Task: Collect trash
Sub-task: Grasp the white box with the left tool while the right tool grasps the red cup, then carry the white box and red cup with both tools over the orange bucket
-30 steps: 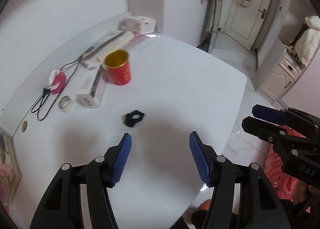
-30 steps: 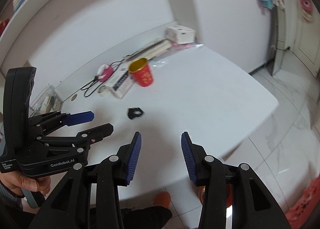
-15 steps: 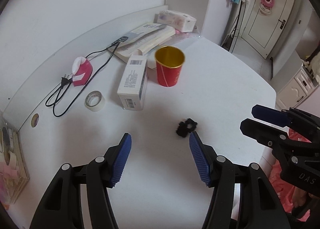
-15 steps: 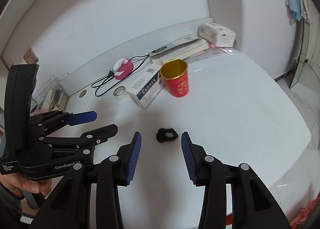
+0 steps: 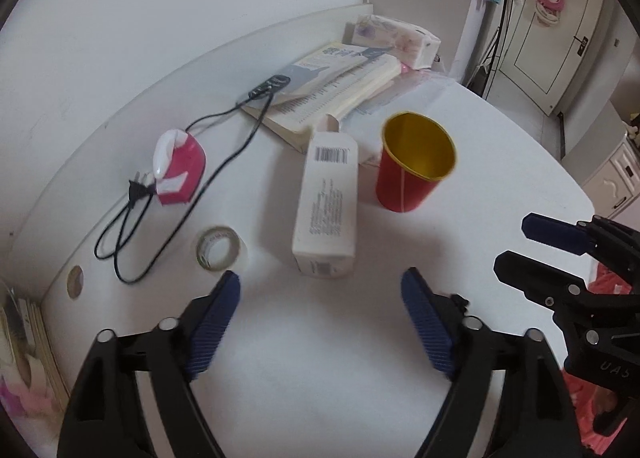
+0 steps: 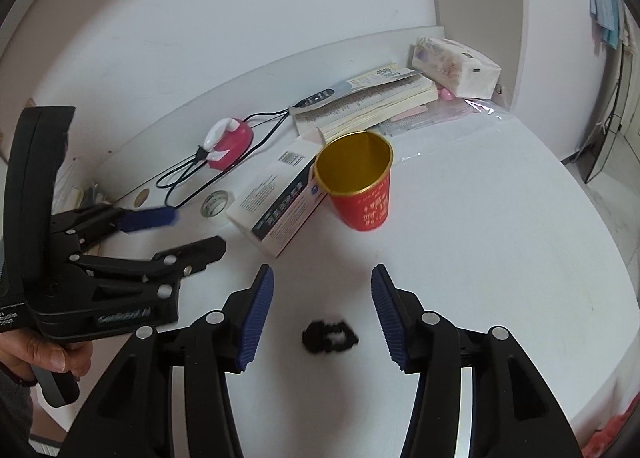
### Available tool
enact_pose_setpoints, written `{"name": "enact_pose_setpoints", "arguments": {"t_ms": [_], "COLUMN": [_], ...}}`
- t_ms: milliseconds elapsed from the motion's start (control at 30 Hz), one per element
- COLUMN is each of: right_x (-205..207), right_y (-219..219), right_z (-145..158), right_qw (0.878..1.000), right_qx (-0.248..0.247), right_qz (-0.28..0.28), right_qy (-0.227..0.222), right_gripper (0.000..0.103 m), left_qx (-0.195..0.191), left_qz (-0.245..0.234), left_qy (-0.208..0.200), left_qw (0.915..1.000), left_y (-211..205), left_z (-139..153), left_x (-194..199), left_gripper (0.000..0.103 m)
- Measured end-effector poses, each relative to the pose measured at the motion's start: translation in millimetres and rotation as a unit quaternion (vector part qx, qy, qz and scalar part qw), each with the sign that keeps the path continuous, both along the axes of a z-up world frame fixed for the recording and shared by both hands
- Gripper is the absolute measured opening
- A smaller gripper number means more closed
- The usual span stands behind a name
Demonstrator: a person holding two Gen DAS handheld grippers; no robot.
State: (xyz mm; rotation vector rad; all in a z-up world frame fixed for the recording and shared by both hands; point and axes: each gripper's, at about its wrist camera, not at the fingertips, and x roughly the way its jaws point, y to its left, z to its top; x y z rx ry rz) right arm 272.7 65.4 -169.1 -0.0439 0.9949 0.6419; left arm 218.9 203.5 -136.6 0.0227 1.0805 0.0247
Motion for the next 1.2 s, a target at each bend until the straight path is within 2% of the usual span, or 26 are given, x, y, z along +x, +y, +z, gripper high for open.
{"name": "enact_pose_setpoints", "arguments": {"t_ms": [233, 333, 500, 600, 767, 800, 833, 867, 933, 1033, 1200], "right_x": [32, 42, 63, 71, 85, 87, 87, 87, 86, 85, 77], "right_y": [15, 21, 33, 40, 48, 48, 48, 50, 51, 48, 37], "right_z": [-17, -24, -39, -46, -55, -56, -57, -57, -56, -53, -41], "right_qw": [1.0, 1.0, 0.999, 0.999, 0.999, 0.999, 0.999, 0.999, 0.999, 0.999, 1.0], "right_qx": [-0.017, -0.024, -0.036, -0.044, -0.043, -0.036, -0.036, -0.041, -0.041, -0.032, -0.013], "right_qz": [-0.005, -0.004, 0.001, 0.001, -0.003, 0.001, 0.002, 0.004, 0.007, 0.005, -0.001], "right_qy": [0.004, 0.002, 0.003, -0.003, 0.001, 0.003, 0.0, -0.007, -0.012, -0.013, -0.016], "right_gripper": [0.057, 0.063, 0.064, 0.071, 0.071, 0.07, 0.058, 0.055, 0.046, 0.04, 0.039], "left_qx": [-0.001, -0.003, -0.007, -0.008, -0.013, -0.016, -0.022, -0.031, -0.039, -0.043, -0.047], "left_qz": [-0.021, -0.029, -0.037, -0.041, -0.049, -0.049, -0.05, -0.052, -0.048, -0.047, -0.043], "left_qy": [0.019, 0.026, 0.035, 0.039, 0.043, 0.041, 0.04, 0.042, 0.042, 0.037, 0.022], "left_qw": [0.9996, 0.9992, 0.9987, 0.9983, 0.9978, 0.9978, 0.9977, 0.9973, 0.9972, 0.9973, 0.9977], "left_y": [4, 3, 3, 4, 2, 2, 2, 3, 4, 4, 3], "left_z": [-21, -30, -42, -49, -58, -60, -61, -63, -65, -63, -47], "left_x": [25, 33, 46, 53, 64, 65, 66, 68, 69, 67, 59], "left_gripper": [0.083, 0.083, 0.083, 0.083, 0.083, 0.08, 0.063, 0.044, 0.043, 0.043, 0.043]}}
